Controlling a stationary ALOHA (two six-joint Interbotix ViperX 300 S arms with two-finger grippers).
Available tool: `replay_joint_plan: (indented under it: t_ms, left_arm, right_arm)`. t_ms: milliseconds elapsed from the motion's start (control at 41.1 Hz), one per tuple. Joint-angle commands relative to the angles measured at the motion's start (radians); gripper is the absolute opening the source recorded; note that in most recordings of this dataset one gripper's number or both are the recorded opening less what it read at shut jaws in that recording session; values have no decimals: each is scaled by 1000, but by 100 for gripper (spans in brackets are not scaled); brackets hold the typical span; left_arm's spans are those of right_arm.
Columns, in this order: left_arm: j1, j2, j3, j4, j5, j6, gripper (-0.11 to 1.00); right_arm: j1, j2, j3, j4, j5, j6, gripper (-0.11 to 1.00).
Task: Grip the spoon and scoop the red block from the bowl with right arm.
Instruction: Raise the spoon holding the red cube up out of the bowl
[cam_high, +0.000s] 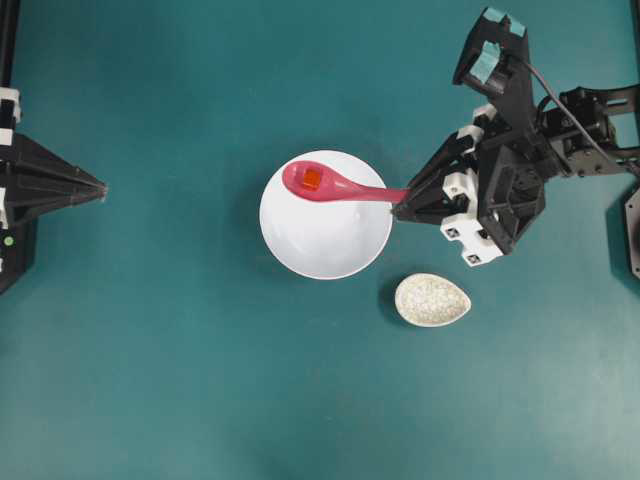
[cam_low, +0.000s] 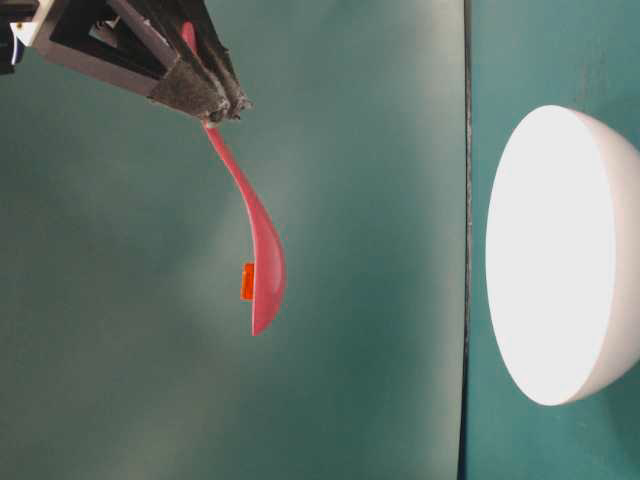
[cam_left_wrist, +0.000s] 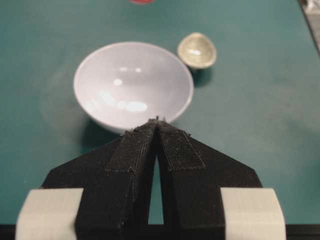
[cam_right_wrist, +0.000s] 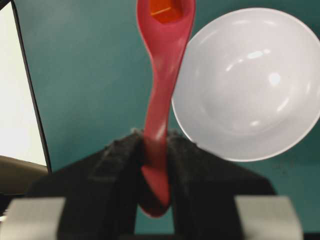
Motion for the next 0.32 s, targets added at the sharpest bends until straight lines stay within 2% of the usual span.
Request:
replay_joint_plan:
  t_ms: [0, 292]
  left_arm:
    - [0, 5, -37, 3, -5, 0, 0]
    - [0, 6, -37, 3, -5, 2, 0]
  right_arm:
    - [3, -20, -29, -2, 0, -2, 21]
    - [-5, -21, -29, -17, 14, -2, 21]
